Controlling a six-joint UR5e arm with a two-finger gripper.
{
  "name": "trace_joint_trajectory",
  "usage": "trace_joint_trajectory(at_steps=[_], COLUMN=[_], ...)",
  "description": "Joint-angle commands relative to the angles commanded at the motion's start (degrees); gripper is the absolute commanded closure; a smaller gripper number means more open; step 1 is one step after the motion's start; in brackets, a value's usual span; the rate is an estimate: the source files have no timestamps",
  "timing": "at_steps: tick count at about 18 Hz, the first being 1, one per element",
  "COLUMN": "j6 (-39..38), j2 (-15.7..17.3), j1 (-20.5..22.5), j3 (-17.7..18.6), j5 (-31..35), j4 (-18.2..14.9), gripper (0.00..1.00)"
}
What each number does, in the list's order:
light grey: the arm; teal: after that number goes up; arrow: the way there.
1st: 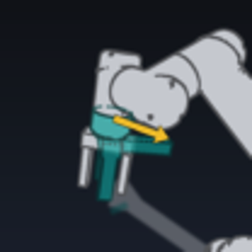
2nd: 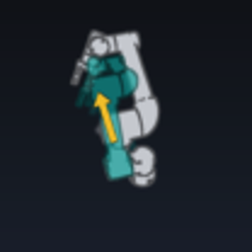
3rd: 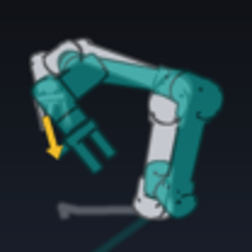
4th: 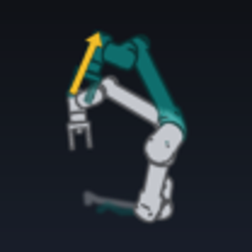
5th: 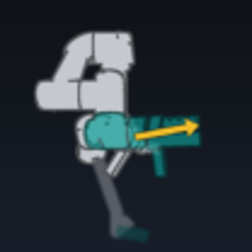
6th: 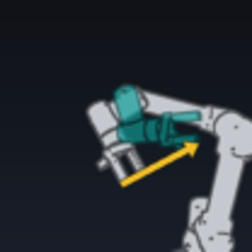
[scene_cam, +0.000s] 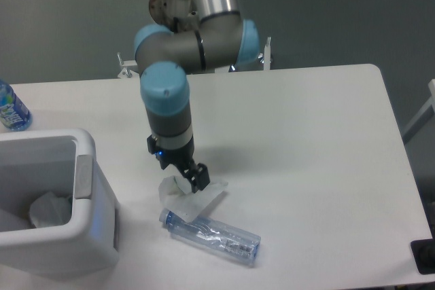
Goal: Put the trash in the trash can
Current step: 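Close the gripper on the crumpled white tissue and lift it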
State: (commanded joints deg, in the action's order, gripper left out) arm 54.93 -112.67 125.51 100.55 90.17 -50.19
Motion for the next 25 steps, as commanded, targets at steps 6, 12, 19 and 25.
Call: trace_joint_trajectory(at_steps=[6,12,19,25], j6=[-0.8,-0.8,-0.5,-1.4], j2=[-0.6,-0.2,3.9,12.3], j1=[-0.4,-0.5,-0.2,7.1], j3=[0.0,0.6,1.3,-0.3], j5=[1.7,1.8,1.1,-13.6], j4=[0.1,-0.3,-1.2,-1.1], gripper=[0.66,1.0,1.0,1.0])
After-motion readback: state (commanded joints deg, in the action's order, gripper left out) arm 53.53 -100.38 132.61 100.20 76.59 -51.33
